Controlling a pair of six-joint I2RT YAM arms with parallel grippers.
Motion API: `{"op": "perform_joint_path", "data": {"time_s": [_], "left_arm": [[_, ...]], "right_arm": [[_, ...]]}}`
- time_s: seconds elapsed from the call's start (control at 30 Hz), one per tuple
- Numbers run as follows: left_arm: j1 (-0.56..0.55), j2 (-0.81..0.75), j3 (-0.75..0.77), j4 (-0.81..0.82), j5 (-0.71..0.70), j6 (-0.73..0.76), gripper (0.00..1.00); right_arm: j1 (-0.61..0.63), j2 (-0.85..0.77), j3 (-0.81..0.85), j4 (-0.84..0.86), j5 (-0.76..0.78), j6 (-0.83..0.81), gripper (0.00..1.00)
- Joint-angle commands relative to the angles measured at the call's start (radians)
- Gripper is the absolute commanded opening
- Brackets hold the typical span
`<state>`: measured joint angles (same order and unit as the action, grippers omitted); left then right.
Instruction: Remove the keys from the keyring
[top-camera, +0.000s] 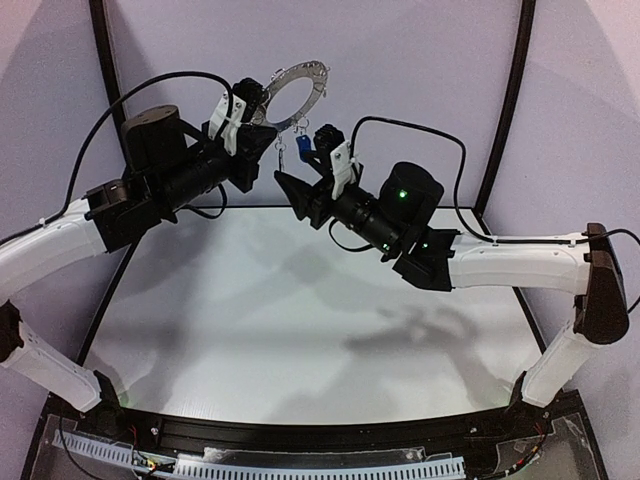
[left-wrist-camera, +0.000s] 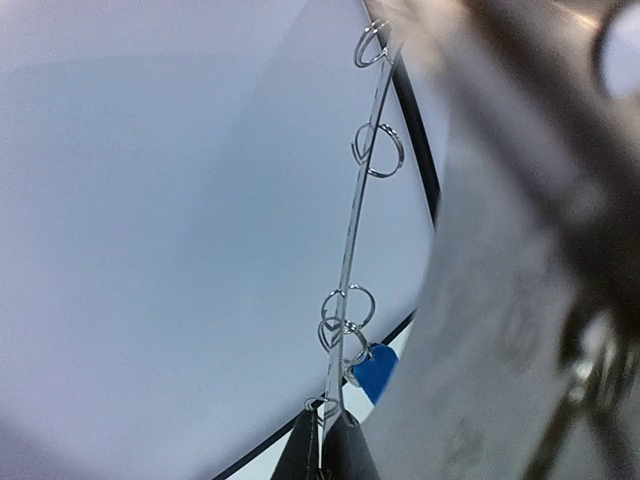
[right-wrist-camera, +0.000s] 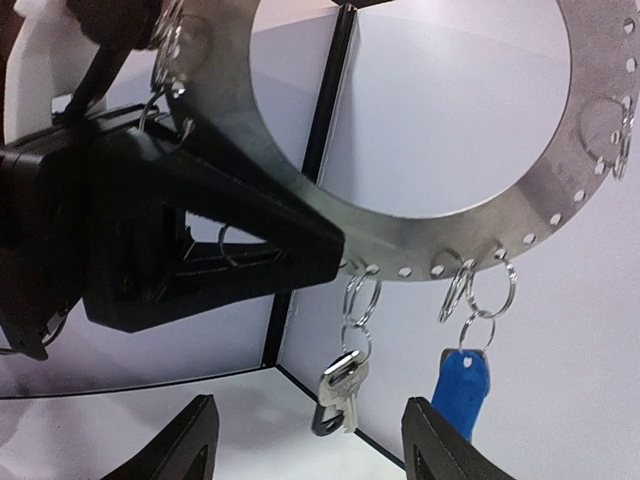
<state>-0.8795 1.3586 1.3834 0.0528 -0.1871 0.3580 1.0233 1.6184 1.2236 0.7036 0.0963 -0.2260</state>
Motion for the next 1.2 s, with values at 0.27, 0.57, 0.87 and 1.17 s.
{"op": "perform_joint_path", "data": {"time_s": [0.27, 0.57, 0.87, 1.17], "left_arm": [[-0.035, 0.024, 0.068, 0.015, -0.097, 0.002, 0.01], [-0.036, 0.037, 0.087, -0.001, -0.107, -0.027, 0.01], [-0.036, 0.035, 0.102, -0.024, -0.101, -0.066, 0.01], [-0.057, 0.042, 0.107, -0.033, -0.113, -0.061, 0.01]], "right_arm": [[0.022, 0.009, 0.031, 0.014, -0.023, -0.002, 0.61], [0.033, 0.030, 0.059, 0.018, -0.001, -0.050, 0.59], [0.034, 0.090, 0.139, -0.025, 0.079, -0.078, 0.53], [0.048, 0.142, 0.180, 0.028, 0.181, -0.124, 0.51]]}}
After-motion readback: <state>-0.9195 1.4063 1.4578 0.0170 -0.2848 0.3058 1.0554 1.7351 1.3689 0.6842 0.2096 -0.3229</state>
